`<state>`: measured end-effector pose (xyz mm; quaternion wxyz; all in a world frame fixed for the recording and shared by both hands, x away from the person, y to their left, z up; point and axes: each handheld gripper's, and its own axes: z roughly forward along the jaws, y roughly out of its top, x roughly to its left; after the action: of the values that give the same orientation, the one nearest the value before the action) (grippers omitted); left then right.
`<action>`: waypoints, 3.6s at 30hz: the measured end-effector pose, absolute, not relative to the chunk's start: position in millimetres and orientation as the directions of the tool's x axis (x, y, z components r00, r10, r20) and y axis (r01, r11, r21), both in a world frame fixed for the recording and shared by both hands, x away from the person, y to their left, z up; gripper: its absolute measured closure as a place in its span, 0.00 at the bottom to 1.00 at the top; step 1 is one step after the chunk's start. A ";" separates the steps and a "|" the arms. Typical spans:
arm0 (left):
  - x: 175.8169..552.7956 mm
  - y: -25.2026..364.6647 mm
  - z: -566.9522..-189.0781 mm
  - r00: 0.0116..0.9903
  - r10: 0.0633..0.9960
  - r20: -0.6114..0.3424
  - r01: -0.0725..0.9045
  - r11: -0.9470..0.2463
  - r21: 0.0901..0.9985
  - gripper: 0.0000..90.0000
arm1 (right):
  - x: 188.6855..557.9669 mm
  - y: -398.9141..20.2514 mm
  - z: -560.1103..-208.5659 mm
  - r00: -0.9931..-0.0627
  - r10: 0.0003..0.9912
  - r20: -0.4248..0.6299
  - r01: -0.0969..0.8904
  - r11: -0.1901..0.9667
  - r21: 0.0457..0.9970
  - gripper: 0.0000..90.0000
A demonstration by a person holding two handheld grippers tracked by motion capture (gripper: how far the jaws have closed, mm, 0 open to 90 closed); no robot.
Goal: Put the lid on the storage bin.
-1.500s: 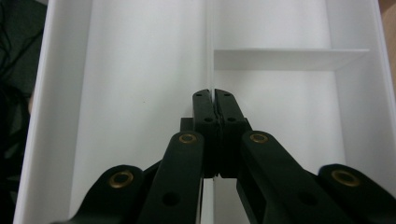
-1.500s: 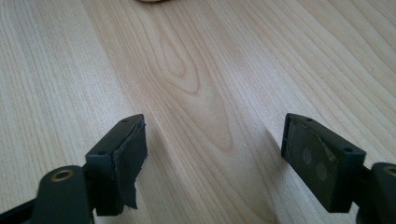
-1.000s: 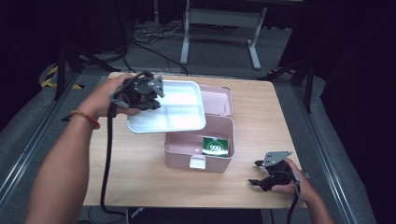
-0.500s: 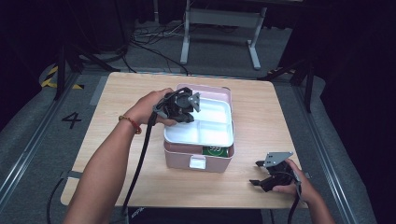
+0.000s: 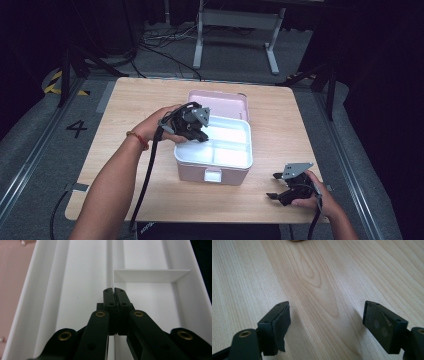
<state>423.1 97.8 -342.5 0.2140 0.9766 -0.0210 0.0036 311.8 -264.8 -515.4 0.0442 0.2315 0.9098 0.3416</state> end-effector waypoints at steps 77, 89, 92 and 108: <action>482.4 159.1 -373.5 0.665 0.745 -0.057 0.596 -0.483 0.641 0.21 | 459.4 -210.6 -407.7 -0.683 0.709 0.178 0.503 0.278 0.819 0.30; 498.9 156.8 -405.1 0.628 0.751 -0.204 0.672 -0.392 0.628 0.19 | 484.5 -185.7 -434.4 -0.627 0.731 0.269 0.601 0.234 0.764 0.28; 504.1 158.5 -410.9 0.597 0.778 -0.197 0.688 -0.369 0.625 0.19 | 489.4 -182.0 -439.1 -0.613 0.741 0.273 0.618 0.235 0.750 0.28; 518.9 152.6 -436.9 0.587 0.730 -0.349 0.736 -0.301 0.606 0.19 | 509.3 -171.6 -461.5 -0.547 0.724 0.421 0.716 0.144 0.683 0.24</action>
<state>518.9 152.6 -436.9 0.3779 0.8067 0.4544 -0.0037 509.3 -171.6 -461.5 0.0044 0.4760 0.7562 0.4489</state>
